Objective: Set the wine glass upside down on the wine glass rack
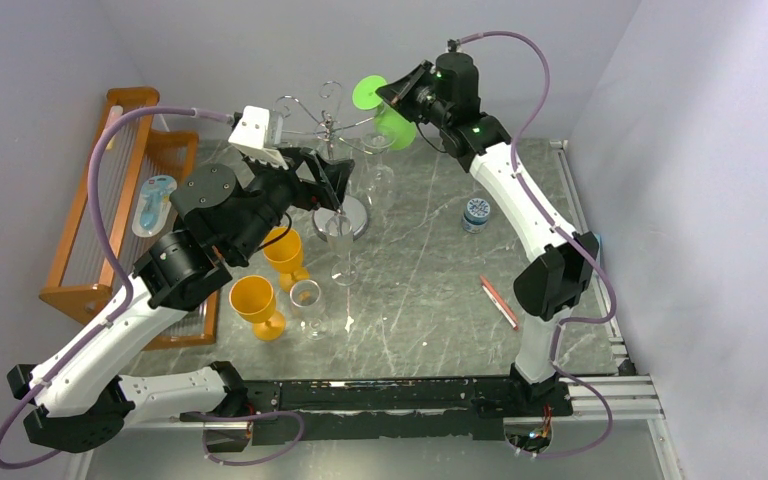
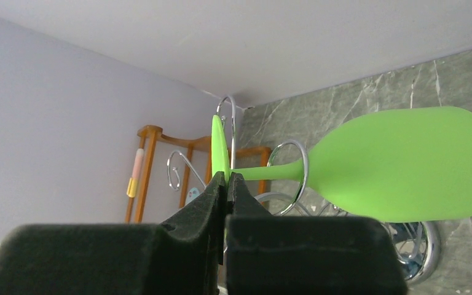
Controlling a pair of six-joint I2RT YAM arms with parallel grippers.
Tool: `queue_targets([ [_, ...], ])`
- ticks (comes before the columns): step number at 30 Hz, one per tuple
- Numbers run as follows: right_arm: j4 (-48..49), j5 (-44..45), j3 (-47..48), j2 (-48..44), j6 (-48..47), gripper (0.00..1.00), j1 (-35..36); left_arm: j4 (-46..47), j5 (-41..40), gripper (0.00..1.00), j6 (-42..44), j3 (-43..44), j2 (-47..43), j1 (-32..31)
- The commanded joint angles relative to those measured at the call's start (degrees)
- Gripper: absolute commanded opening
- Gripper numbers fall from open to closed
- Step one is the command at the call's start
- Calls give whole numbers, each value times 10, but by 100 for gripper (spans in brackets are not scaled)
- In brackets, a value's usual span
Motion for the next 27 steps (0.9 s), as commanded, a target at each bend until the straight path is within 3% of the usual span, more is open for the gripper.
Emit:
queue_targets([
  [1,28,10,10,21,-24,0,-6,4,-11,90,-5,-4,-1,-1],
  [9,6,-14,58,64,-39,3,-7,3,-15,90,-3,-3,0,-2],
  [20,-10,6,55,42,-56,38,-6,-3,-21,90,-1,2,2,-1],
  [27,-24,24,30,9,-73,47,-6,-3,-22,90,-1,0,1,-1],
])
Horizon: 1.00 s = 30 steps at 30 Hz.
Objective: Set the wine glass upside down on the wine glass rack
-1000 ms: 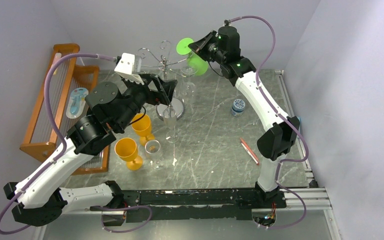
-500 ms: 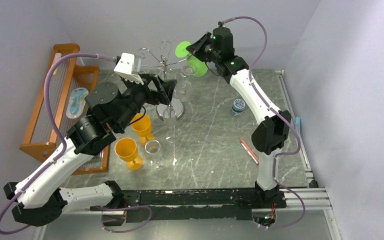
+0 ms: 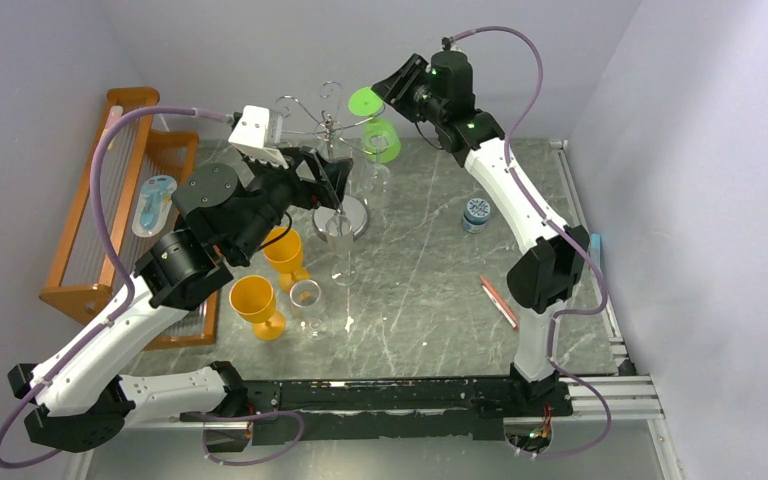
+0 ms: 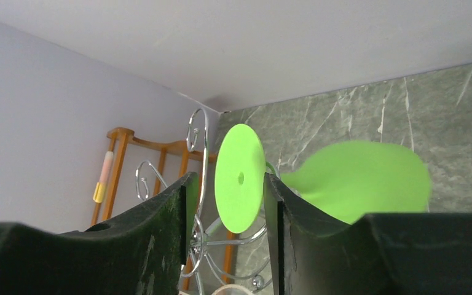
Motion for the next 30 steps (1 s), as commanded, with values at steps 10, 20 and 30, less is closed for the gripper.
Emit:
queue_targets([
  [10,6,64,-116,-146,-52,52,-2,14,73,94,25,-6,-5,-1],
  [20,-8,134,-394,-402,-103,55,-2,77,264,95,61,-38,-7,-2],
  [30,-49,114,-593,-562,-81,51,-2,37,164,95,59,-145,-29,-2],
])
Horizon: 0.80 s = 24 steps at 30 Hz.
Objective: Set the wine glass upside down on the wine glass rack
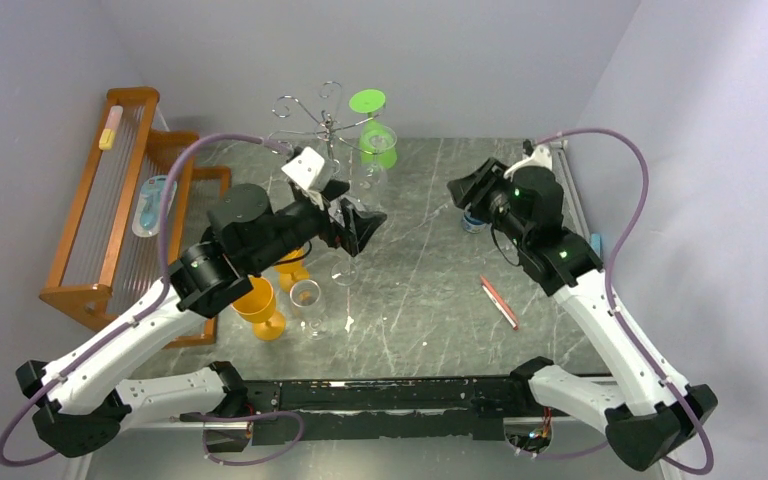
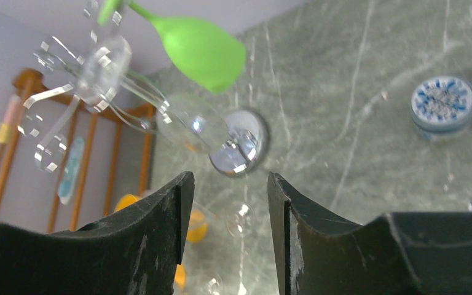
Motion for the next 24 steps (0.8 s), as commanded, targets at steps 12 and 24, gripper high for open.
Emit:
queue_targets([
  [12,11,-118,-157,-23,92,45,-1,-216,-188,76,-34,48,148,-2],
  [24,28,-120,-183,-7,120,41,2,-301,-249,58,-27,90,247,-1],
])
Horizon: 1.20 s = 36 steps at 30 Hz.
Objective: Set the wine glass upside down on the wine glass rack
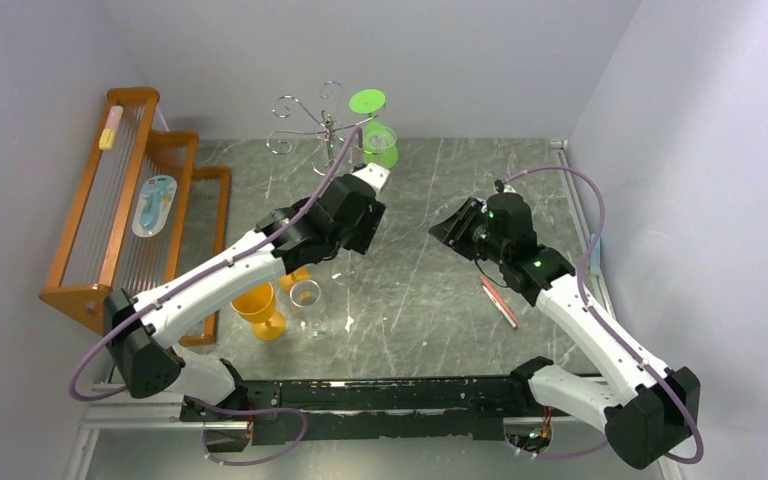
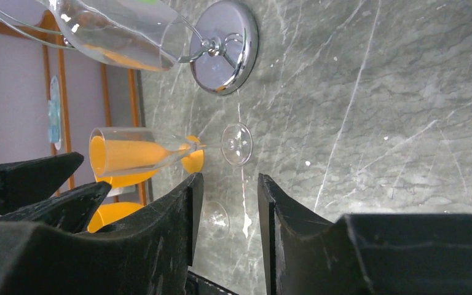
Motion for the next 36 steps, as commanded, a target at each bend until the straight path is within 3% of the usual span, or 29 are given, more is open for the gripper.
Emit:
queue_targets([
  [1,13,-5,-5,8,14,41,2,-63,-35,55,1,37,39,-2],
  [13,3,-29,3,23,30,40,12,-106,-22,33,-5,73,91,-2],
  [20,-24,-44,-2,26,114,41,17,-119,1,6,-6,84,88,-2],
  [26,12,-60,-57,-4,275,45,36,-92,68,5,8,89,59,-3],
  [36,22,-42,-101,-53,543,61,65,113,148,5,-10,3,-39,-29],
])
